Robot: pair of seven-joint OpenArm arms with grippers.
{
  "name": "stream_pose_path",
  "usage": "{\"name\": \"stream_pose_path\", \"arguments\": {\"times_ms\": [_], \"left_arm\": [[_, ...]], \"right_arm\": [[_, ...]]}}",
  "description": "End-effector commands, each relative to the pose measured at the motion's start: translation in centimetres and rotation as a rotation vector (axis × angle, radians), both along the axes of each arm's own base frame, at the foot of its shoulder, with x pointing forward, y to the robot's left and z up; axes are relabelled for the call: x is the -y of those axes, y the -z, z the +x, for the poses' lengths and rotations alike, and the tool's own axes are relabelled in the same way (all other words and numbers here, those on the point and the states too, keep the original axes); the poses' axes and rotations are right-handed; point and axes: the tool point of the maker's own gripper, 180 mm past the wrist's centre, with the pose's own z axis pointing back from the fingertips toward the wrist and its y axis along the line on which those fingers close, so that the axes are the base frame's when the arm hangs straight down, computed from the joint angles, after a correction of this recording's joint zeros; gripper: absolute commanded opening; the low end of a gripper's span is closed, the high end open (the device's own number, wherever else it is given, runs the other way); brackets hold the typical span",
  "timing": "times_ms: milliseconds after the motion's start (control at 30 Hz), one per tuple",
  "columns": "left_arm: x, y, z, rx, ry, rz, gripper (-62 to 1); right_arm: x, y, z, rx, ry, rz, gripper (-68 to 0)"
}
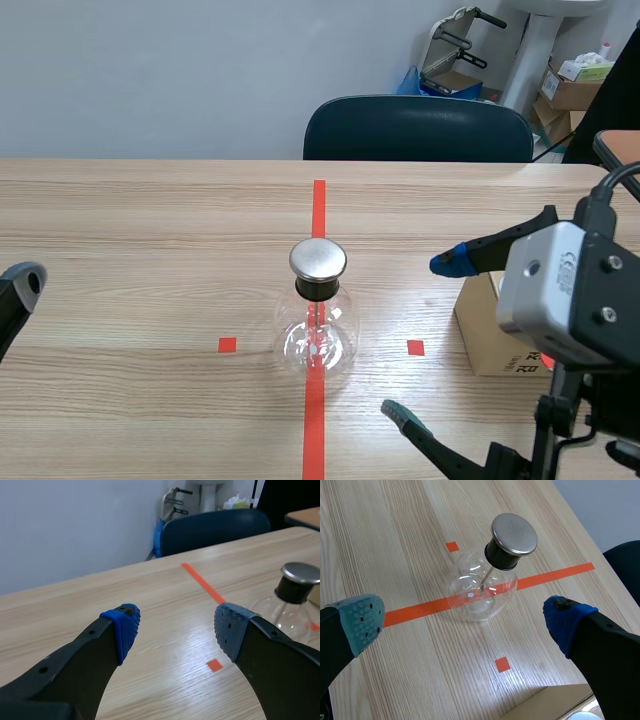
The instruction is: Do the electroscope experiment
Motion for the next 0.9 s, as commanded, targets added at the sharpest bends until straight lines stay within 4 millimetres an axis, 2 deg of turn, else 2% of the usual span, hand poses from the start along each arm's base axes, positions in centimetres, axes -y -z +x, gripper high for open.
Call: {"name": "stream_pose_path", "arguments": {"times_ms": [0, 267, 433, 867], "left_arm": [[1.0, -1.6, 0.3, 0.034, 0.018, -0.023, -26.3], [3.1, -4.0, -1.4, 0.041, 0.026, -0.086, -26.4], [3.4, -5.1, -2.0, 0.055, 0.003, -0.108, -26.4], [4.0, -5.1, -2.1, 0.059, -0.003, -0.112, -26.4]], "right_arm": [[-0.1, -0.9, 0.4, 0.025, -0.001, 0.029, 0.4], [-0.5, -1.7, 0.2, 0.045, -0.017, 0.073, 0.4], [-0.4, -1.7, 0.2, 0.044, -0.016, 0.069, 0.4], [-0.4, -1.7, 0.2, 0.044, -0.016, 0.070, 0.4]]}}
